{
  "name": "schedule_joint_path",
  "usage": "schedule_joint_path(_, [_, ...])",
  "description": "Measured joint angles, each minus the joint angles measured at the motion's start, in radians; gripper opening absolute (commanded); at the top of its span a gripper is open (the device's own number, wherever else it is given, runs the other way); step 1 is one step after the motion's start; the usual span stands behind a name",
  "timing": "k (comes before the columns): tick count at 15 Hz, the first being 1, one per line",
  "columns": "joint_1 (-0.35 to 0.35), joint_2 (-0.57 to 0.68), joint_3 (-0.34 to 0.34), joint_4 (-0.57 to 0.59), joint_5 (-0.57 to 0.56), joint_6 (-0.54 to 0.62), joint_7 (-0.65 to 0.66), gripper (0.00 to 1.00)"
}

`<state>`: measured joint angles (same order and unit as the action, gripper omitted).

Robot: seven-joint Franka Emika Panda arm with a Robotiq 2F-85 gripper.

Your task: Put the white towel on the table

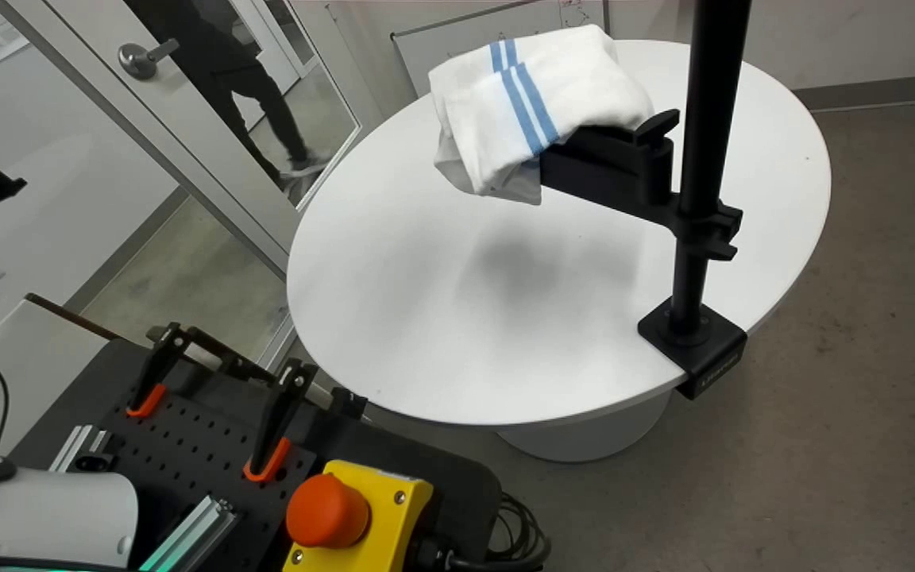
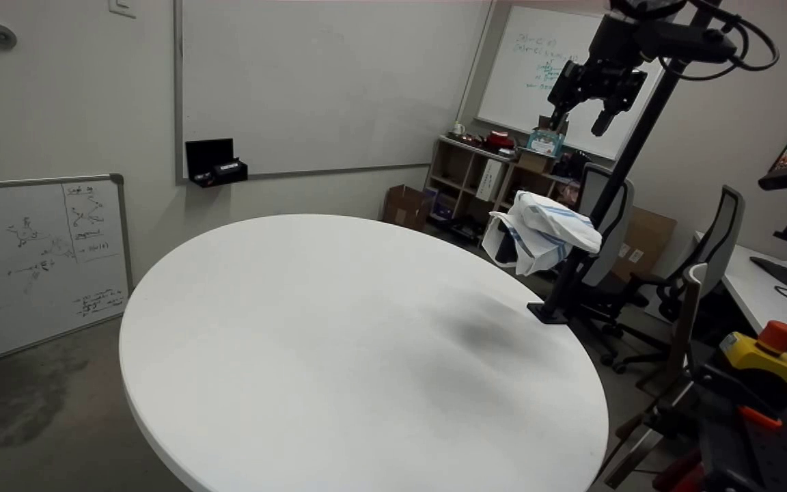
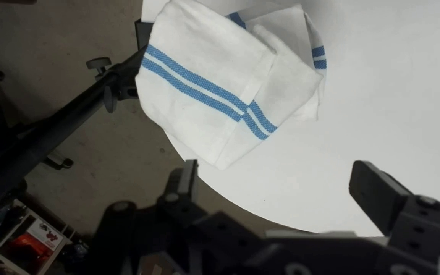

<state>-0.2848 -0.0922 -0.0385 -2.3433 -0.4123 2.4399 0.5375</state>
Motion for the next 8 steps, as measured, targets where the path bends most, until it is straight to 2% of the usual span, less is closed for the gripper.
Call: schedule_joint_path(8, [0.02, 0.17, -0.094, 0.11, 0.0, 0.015, 0.069, 1.0])
